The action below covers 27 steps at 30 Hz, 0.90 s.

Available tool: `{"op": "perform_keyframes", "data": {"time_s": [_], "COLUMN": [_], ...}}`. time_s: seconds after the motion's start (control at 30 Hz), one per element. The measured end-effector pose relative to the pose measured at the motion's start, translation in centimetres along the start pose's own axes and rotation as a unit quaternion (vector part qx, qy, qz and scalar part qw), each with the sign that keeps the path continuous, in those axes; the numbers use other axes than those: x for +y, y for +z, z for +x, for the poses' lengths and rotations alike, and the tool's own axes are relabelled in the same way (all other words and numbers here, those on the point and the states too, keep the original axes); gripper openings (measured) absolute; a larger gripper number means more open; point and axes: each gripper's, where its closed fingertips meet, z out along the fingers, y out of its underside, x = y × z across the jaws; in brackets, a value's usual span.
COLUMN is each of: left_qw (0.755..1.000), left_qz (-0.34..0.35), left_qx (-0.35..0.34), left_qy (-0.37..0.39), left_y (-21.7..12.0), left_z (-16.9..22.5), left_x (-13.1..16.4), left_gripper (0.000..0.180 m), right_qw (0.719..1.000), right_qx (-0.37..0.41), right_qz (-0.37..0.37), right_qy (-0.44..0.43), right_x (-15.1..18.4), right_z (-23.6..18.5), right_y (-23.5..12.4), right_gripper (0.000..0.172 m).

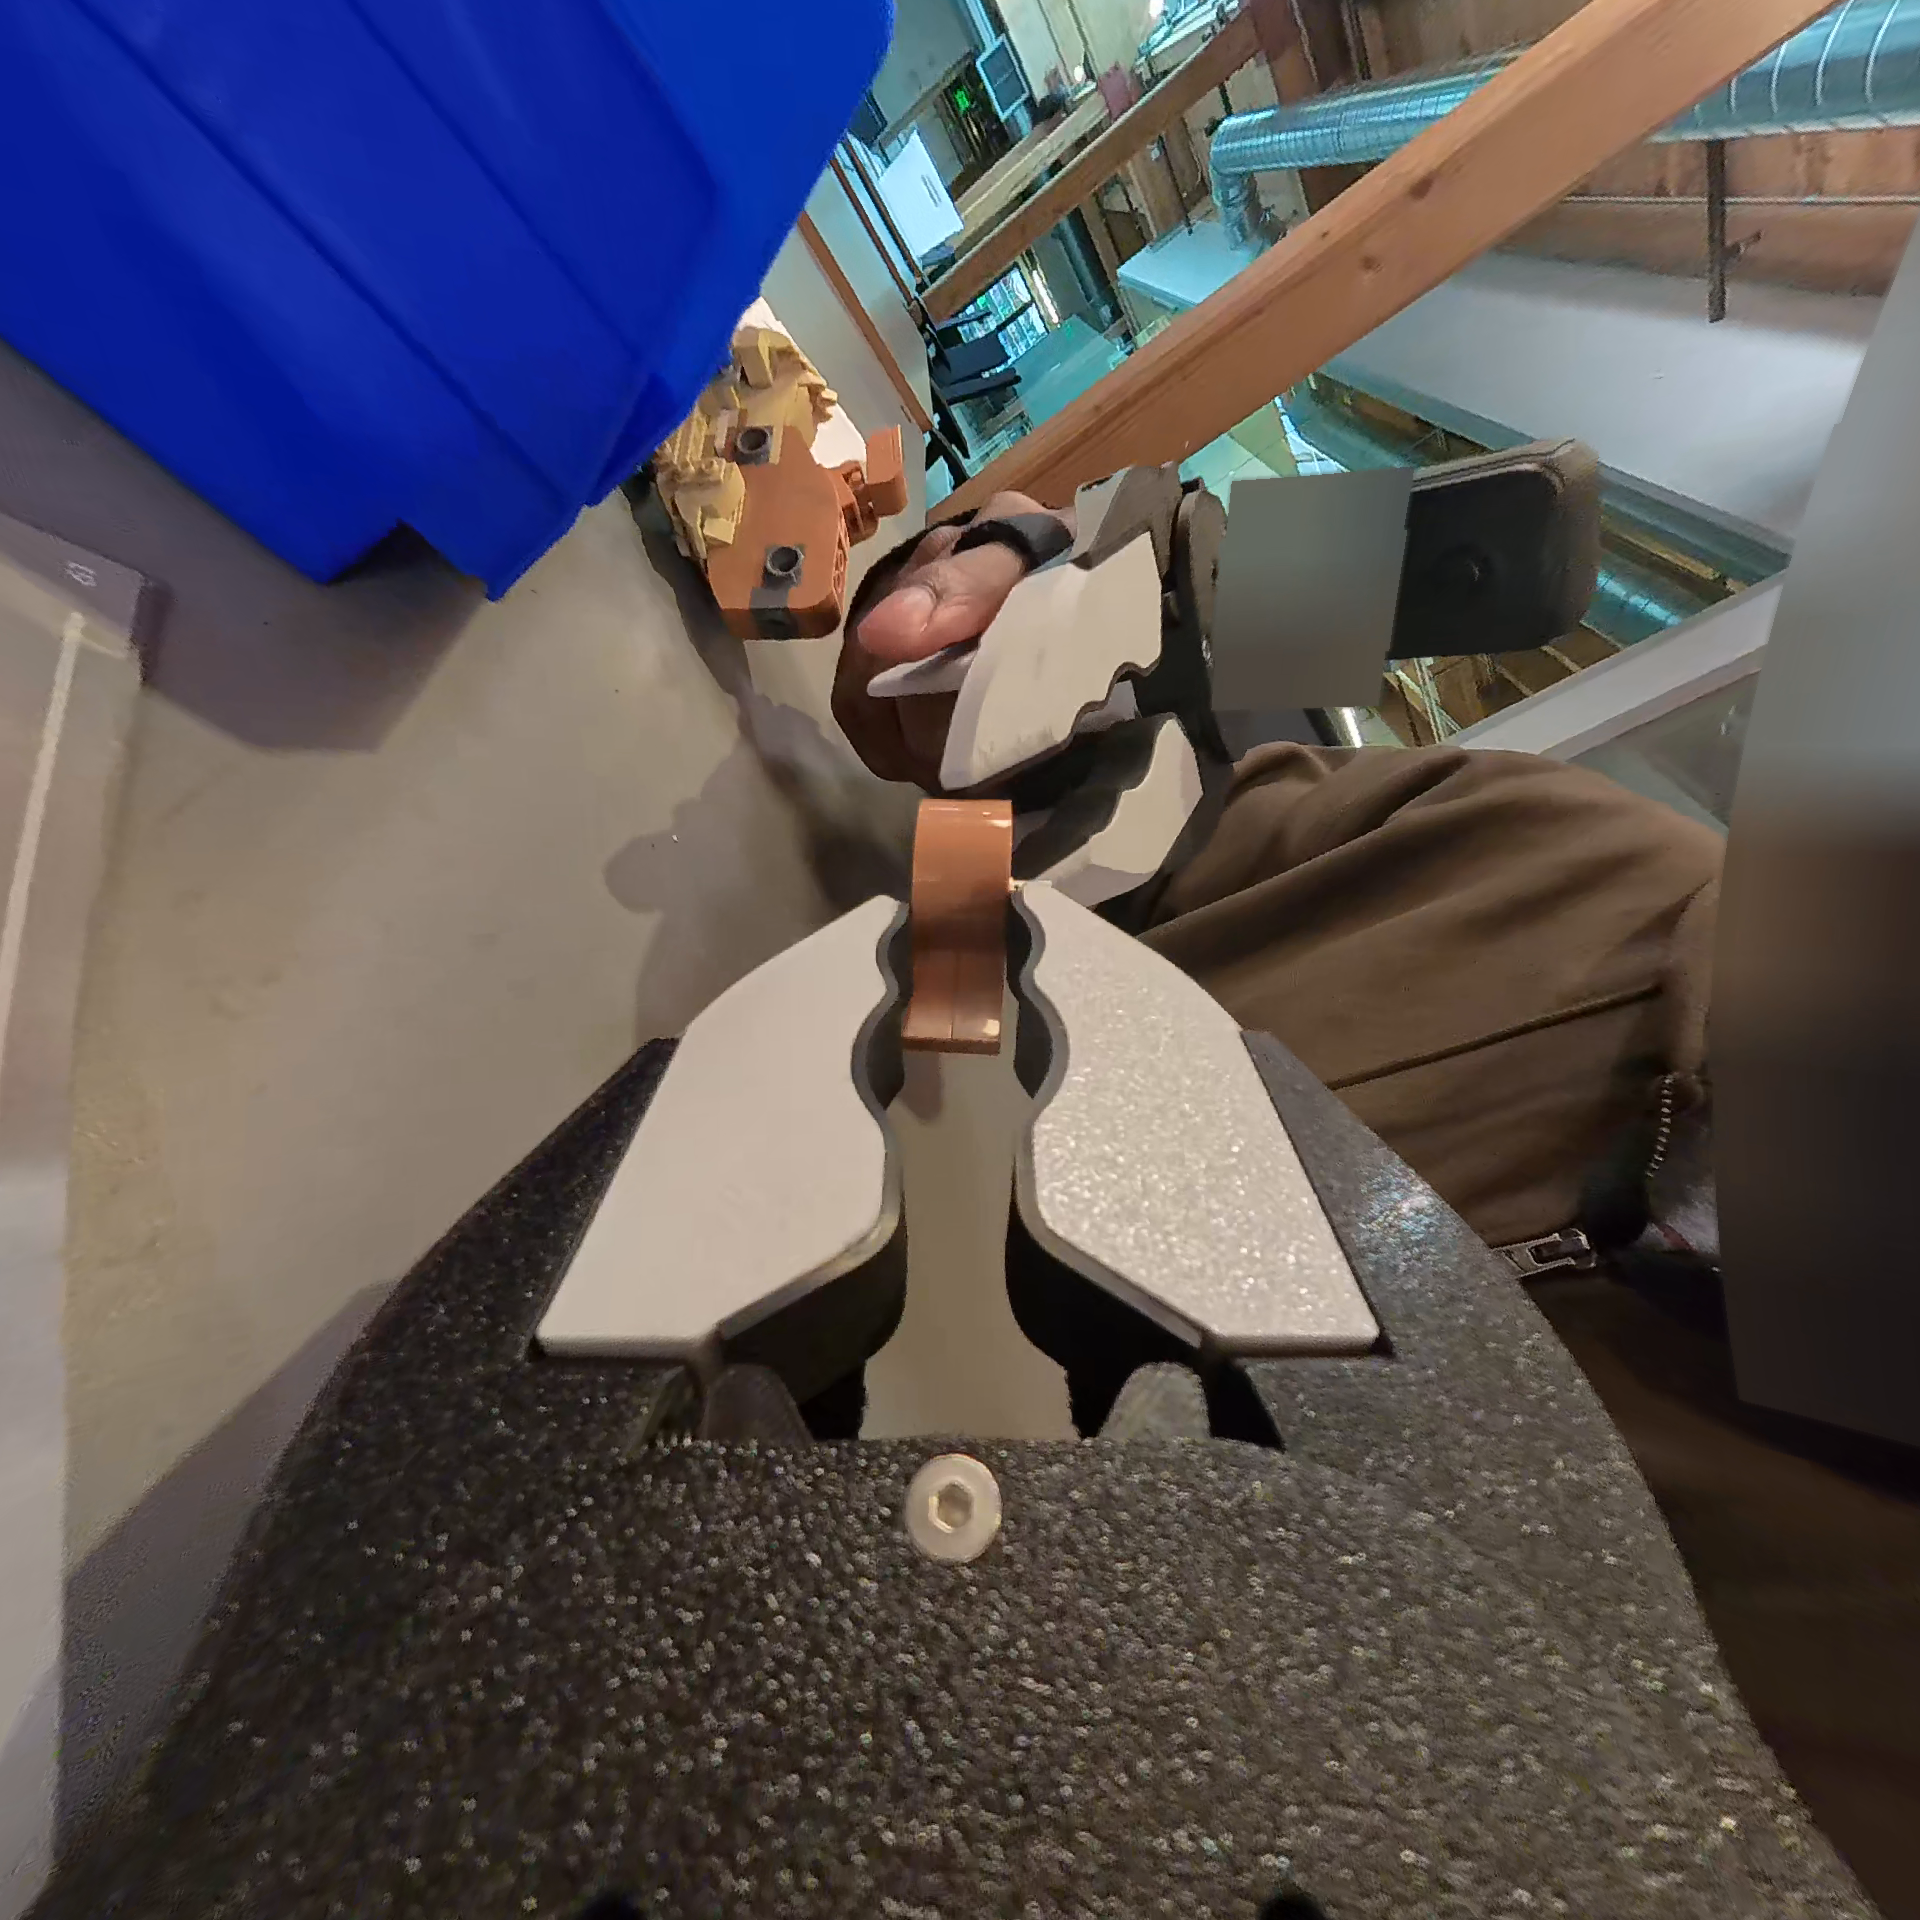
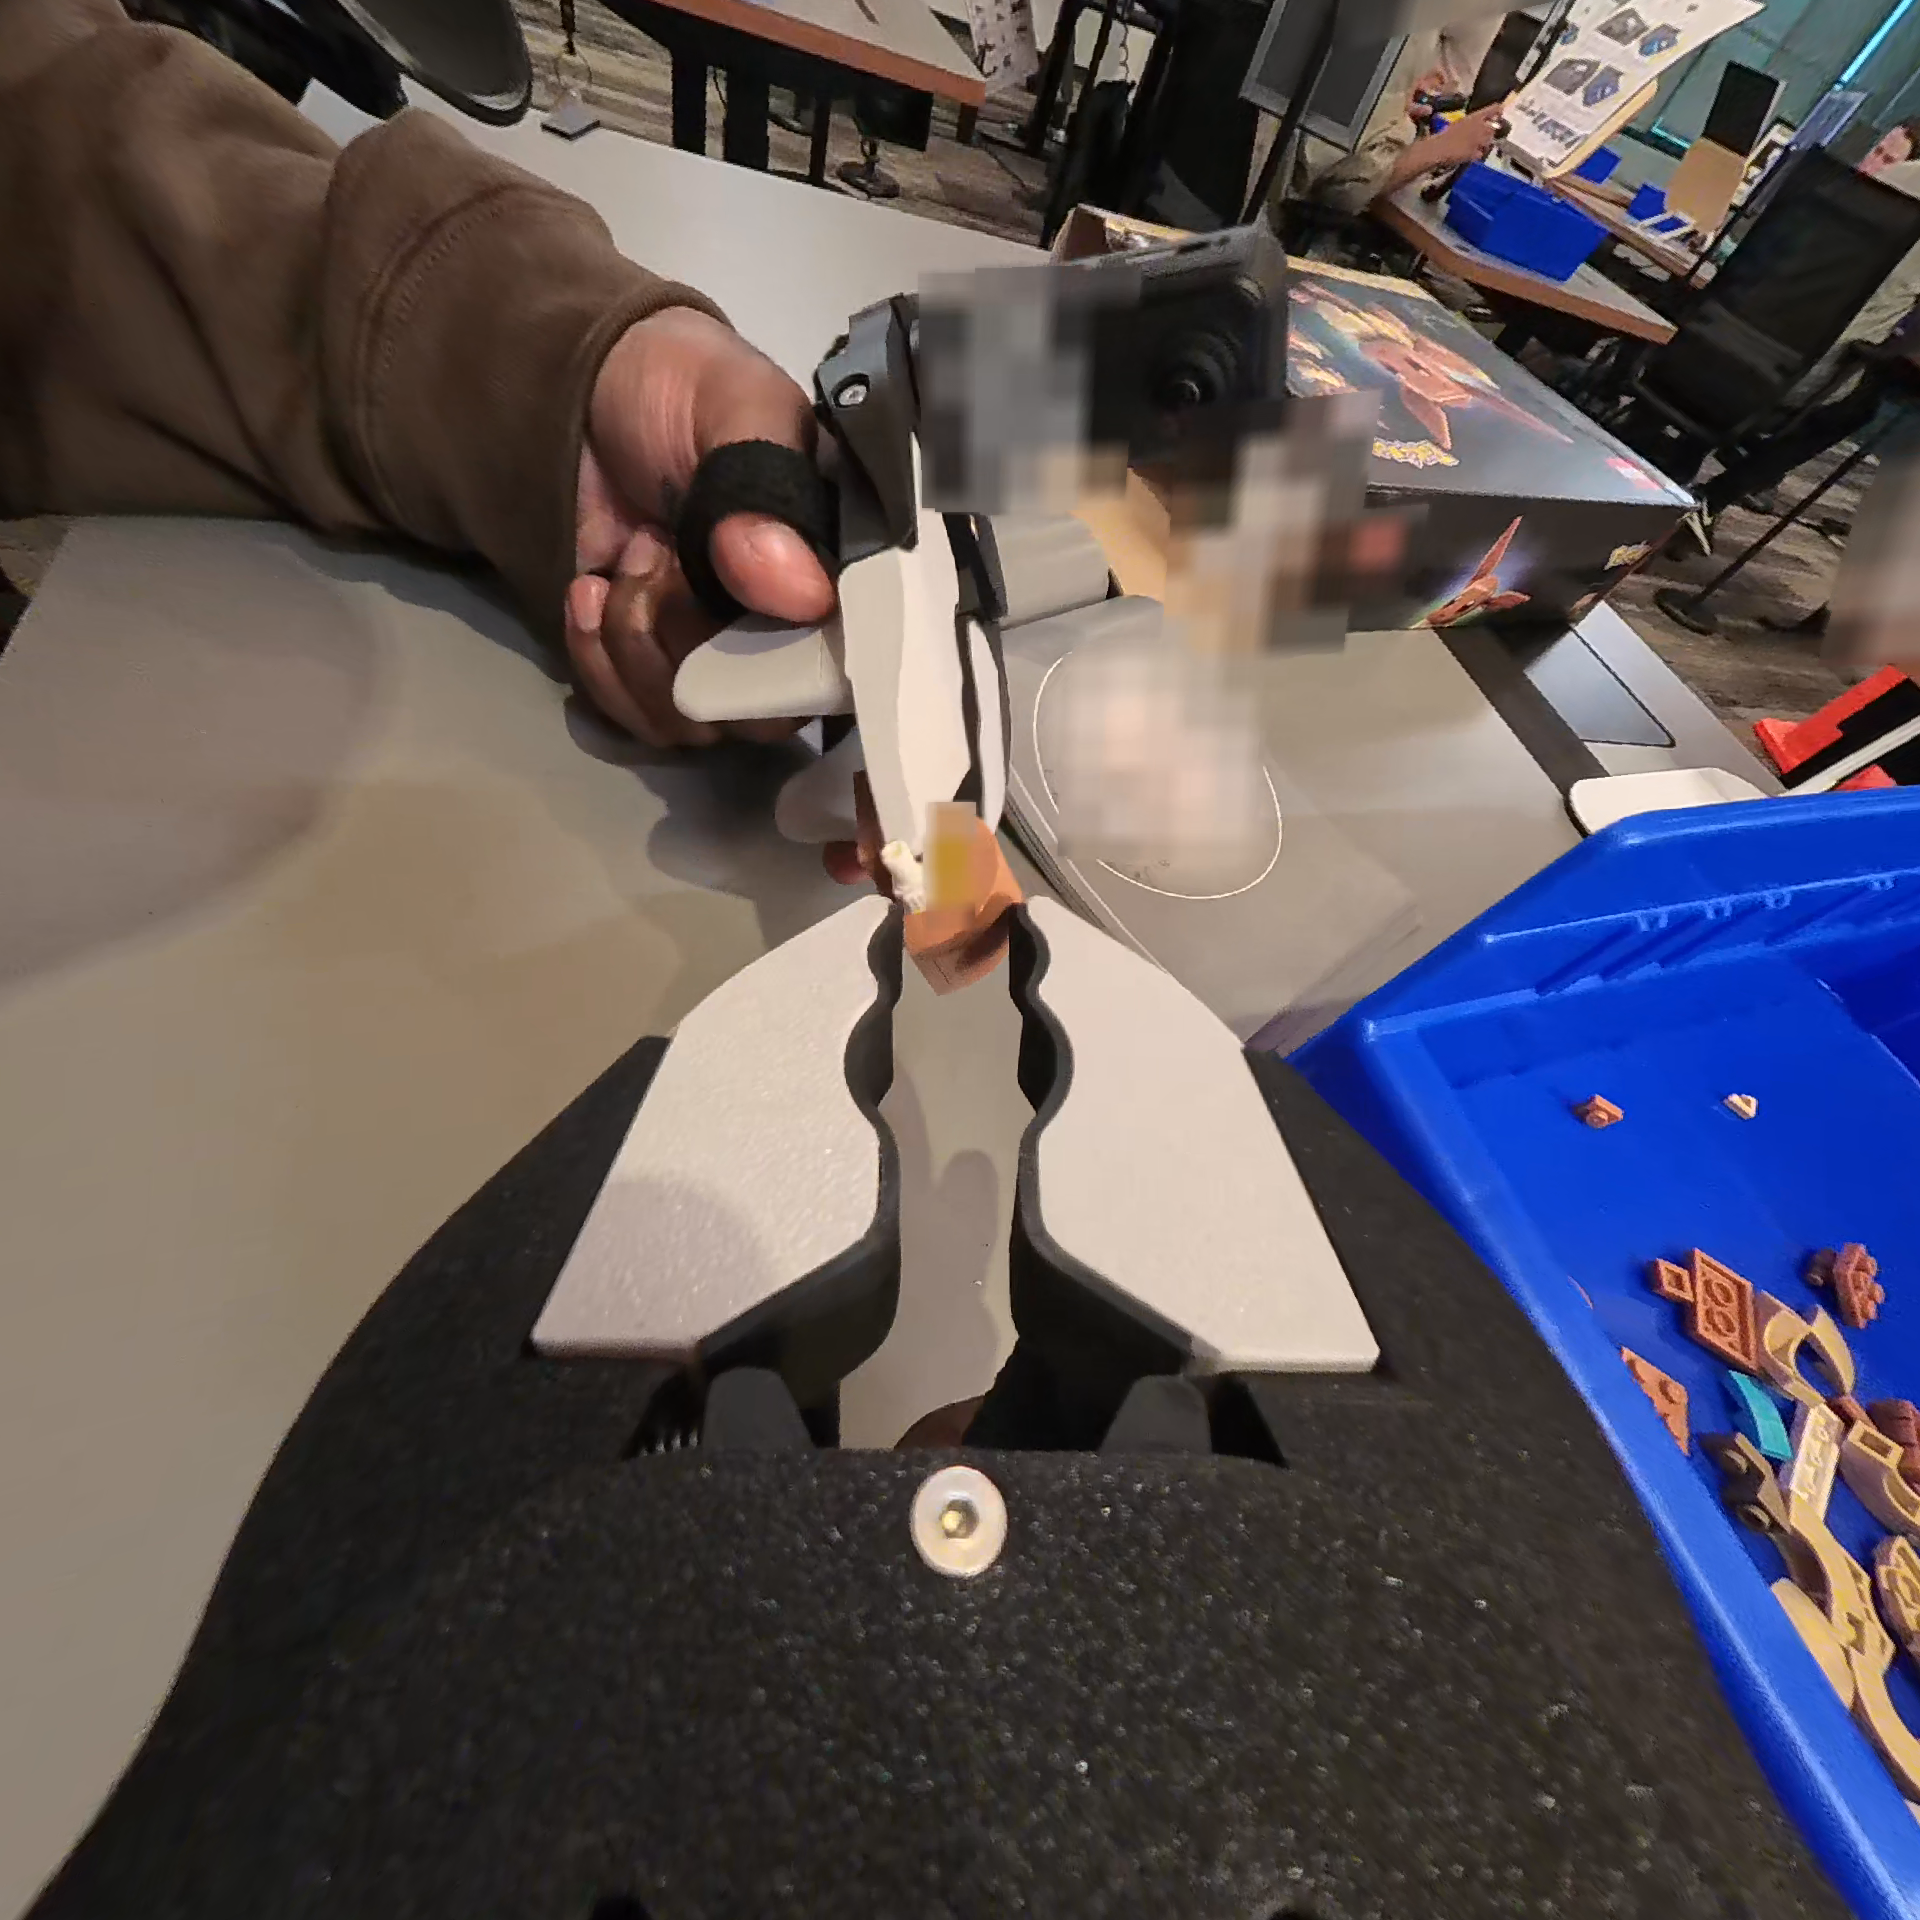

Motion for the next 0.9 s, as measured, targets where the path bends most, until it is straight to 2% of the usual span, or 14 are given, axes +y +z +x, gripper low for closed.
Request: {"op": "perform_keyframes", "data": {"time_s": [0.2,0.33,0.37,0.53,0.63,0.77,0.83,0.9], "left_qw": [1.0,0.994,0.989,0.954,0.934,0.907,0.906,0.923], "left_qz": [-0.013,-0.034,-0.045,-0.077,-0.102,-0.132,-0.141,-0.132], "left_qx": [-0.003,-0.05,-0.069,-0.119,-0.127,-0.125,-0.131,-0.126], "left_qy": [0.007,0.091,0.126,0.263,0.318,0.379,0.378,0.339], "left_y": [0.2,0.4,0.4,0.4,0.6,1.0,1.0,0.9], "left_z": [0.0,-0.4,-0.5,-0.4,-0.6,-0.6,-0.8,-0.9], "left_x": [0.4,0.6,0.8,1.1,1.7,2.9,3.1,2.8], "left_gripper": [0.016,0.016,0.016,0.016,0.017,0.016,0.017,0.017], "right_qw": [1.0,0.999,0.998,0.991,0.988,0.986,0.986,0.989], "right_qx": [-0.017,-0.031,-0.036,-0.08,-0.098,-0.12,-0.121,-0.106], "right_qz": [-0.003,-0.003,-0.001,0.002,-0.019,-0.031,-0.035,-0.033], "right_qy": [0.012,0.034,0.046,0.111,0.116,0.114,0.107,0.102], "right_x": [0.2,0.4,0.4,0.4,1.0,1.4,1.5,1.5], "right_z": [-0.3,-0.5,-0.5,-1.0,-1.7,-2.7,-2.9,-2.6], "right_y": [-0.1,-0.3,-0.4,-0.8,-0.5,-0.3,-0.2,-0.1], "right_gripper": [0.019,0.016,0.013,0.022,0.025,0.019,0.017,0.017]}}
